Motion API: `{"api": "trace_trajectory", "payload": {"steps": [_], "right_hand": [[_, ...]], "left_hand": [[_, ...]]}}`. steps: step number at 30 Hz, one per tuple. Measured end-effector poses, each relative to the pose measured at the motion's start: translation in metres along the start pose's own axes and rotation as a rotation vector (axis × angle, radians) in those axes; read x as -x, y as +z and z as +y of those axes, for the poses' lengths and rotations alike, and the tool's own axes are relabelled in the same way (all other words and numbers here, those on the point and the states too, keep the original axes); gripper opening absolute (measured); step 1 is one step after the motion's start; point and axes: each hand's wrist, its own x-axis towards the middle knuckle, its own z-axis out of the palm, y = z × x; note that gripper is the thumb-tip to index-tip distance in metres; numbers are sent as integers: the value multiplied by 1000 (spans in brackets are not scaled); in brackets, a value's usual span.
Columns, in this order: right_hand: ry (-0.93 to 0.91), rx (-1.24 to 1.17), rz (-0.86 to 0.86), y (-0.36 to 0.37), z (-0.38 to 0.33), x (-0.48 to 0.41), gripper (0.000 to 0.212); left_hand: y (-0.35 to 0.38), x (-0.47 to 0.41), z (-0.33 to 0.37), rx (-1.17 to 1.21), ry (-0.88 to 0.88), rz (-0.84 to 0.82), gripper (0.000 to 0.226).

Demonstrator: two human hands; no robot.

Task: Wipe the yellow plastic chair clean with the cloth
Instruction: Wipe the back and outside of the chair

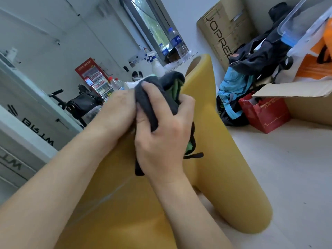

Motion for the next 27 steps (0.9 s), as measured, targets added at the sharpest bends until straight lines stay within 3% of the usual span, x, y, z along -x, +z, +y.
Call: {"api": "trace_trajectory", "payload": {"steps": [3, 7, 10, 12, 14, 16, 17, 20, 24, 27], "right_hand": [[-68, 43, 36, -3, 21, 16, 35], [261, 65, 201, -17, 62, 51, 35], [429, 36, 228, -13, 47, 44, 36], [326, -2, 182, -4, 16, 29, 36], [82, -14, 78, 2, -8, 23, 37], [-60, 24, 37, 1, 6, 30, 37], [-46, 54, 61, -3, 25, 38, 37], [222, 126, 172, -20, 76, 67, 37], [428, 101, 218, -14, 70, 56, 36], [249, 20, 164, -4, 35, 14, 36]], "left_hand": [[-4, 6, 4, 144, -46, 12, 40], [0, 19, 12, 177, 24, -32, 26], [0, 17, 10, 134, 26, -10, 22], [0, 18, 8, 203, 36, 4, 22], [-3, 18, 7, 433, -15, 8, 32], [-4, 21, 5, 523, -47, -12, 29], [-3, 21, 5, 432, -27, -10, 24], [0, 26, 4, 169, 41, 31, 23], [3, 27, 9, 45, 130, 73, 26], [3, 24, 9, 45, 170, 71, 24]]}}
